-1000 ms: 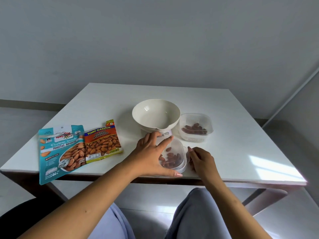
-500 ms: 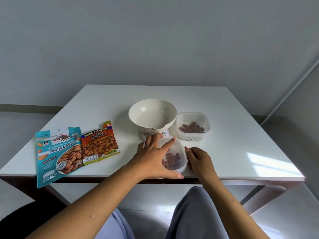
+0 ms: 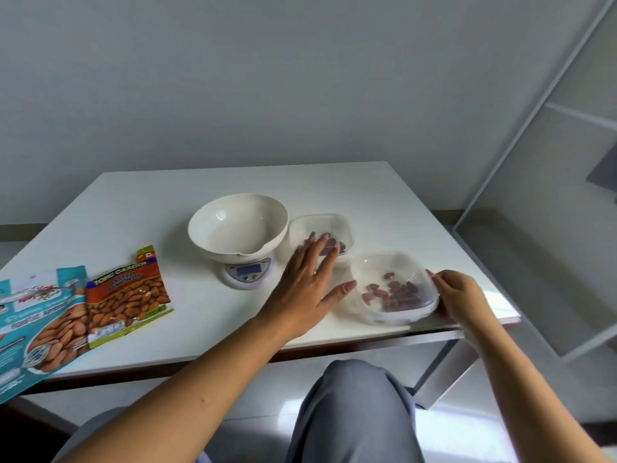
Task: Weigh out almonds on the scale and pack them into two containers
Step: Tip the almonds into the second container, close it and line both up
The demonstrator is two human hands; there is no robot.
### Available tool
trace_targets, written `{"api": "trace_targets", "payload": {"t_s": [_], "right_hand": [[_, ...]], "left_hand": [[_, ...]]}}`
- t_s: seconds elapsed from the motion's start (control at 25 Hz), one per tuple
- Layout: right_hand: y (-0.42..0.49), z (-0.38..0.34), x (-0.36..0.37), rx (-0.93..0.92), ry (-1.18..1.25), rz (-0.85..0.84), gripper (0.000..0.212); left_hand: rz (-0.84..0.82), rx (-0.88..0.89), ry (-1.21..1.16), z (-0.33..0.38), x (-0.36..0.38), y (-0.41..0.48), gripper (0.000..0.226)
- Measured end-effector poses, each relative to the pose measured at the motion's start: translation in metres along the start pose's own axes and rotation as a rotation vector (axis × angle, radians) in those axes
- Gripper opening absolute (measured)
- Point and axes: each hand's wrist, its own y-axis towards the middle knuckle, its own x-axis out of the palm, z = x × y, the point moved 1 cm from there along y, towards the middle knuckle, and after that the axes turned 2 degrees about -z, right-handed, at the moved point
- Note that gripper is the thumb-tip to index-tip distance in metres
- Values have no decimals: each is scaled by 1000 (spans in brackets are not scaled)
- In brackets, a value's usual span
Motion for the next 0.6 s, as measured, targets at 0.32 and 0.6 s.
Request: {"api": "trace_targets", "payload": {"t_s": [0.32, 0.6], "right_hand": [[74, 0, -20, 130, 68, 80, 34], [106, -18, -7, 134, 46, 69, 32]], "left_hand": [[-6, -93, 136, -8, 27, 27, 94], [30, -97, 159, -10, 33, 31, 91]]}}
